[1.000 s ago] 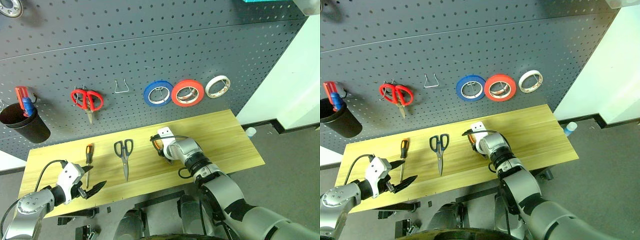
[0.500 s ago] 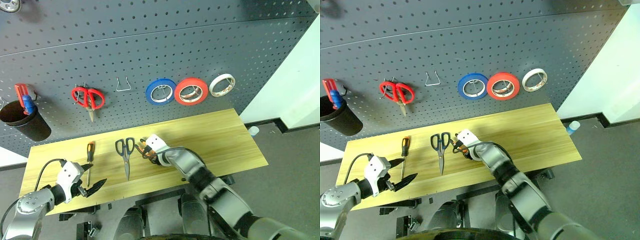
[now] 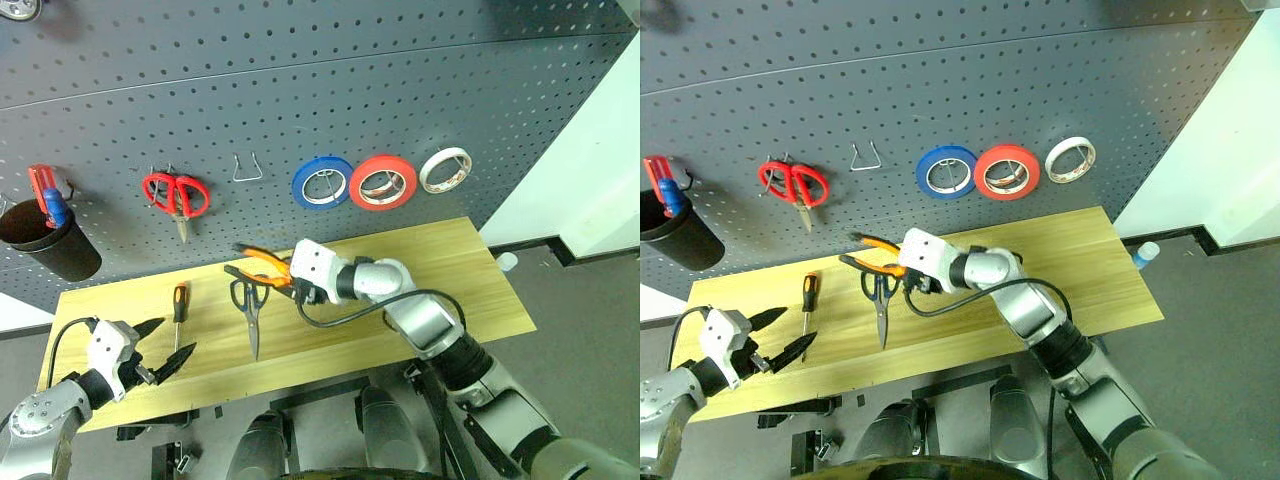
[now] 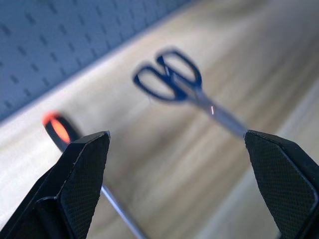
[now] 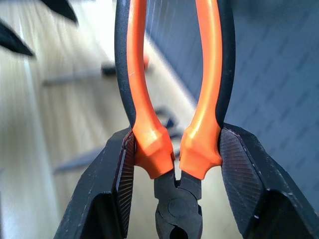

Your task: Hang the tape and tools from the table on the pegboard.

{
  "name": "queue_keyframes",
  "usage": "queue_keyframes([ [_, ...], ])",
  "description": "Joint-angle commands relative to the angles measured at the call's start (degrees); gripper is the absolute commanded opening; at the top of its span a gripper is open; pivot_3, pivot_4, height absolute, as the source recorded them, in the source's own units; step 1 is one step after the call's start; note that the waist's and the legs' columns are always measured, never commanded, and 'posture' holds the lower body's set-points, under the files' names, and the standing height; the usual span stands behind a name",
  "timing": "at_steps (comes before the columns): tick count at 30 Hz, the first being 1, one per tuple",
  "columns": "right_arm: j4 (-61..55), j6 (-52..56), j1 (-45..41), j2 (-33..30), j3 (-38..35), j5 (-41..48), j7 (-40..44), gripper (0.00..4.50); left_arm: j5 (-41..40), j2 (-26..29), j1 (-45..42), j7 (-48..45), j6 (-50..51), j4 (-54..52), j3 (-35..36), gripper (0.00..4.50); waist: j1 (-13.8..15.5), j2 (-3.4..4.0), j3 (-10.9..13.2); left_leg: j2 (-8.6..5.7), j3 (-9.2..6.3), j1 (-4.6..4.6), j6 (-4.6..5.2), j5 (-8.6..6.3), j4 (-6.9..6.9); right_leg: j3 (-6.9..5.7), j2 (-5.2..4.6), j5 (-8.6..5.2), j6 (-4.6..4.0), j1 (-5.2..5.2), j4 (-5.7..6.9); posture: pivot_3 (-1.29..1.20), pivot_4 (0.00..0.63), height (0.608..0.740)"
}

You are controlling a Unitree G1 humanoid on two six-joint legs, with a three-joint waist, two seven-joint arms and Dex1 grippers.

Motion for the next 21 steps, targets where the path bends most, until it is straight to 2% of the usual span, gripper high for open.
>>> queue_keyframes([
  [1, -4.6, 1.0, -6.5, 4.2, -5.3, 4.2, -1.0, 2.1, -4.6, -0.9, -1.6, -0.1, -1.5, -3.9, 3.6, 4.5, -0.1, -0.01, 0.0, 0.0, 0.0, 0.0, -0.04, 0.02, 0.0, 0.0, 0.0, 0.01, -0.01, -0.01, 0.02, -0.12, 0.097, 0.738],
  [10, 6.4, 1.1, -20.7, 13.3, -15.0, 8.4, -8.2, 2.1, -2.9, -2.2, -6.1, 2.6, -0.4, -6.2, 1.6, 4.5, -0.5, -0.22, -0.3, 0.0, -0.01, 0.0, -0.29, 0.16, -0.05, 0.0, 0.0, 0.05, -0.06, -0.09, 0.1, -0.12, 0.076, 0.738],
  [21, 29.6, -11.9, -29.2, 20.7, -18.8, 7.4, -15.6, 2.1, 2.0, -5.9, -12.5, 8.4, -1.2, -5.9, -2.2, 4.5, -1.0, -0.37, -0.6, 0.0, -0.01, -0.01, -0.6, 0.34, -0.04, 0.02, 0.01, 0.08, -0.1, -0.19, 0.26, -0.1, 0.071, 0.738],
])
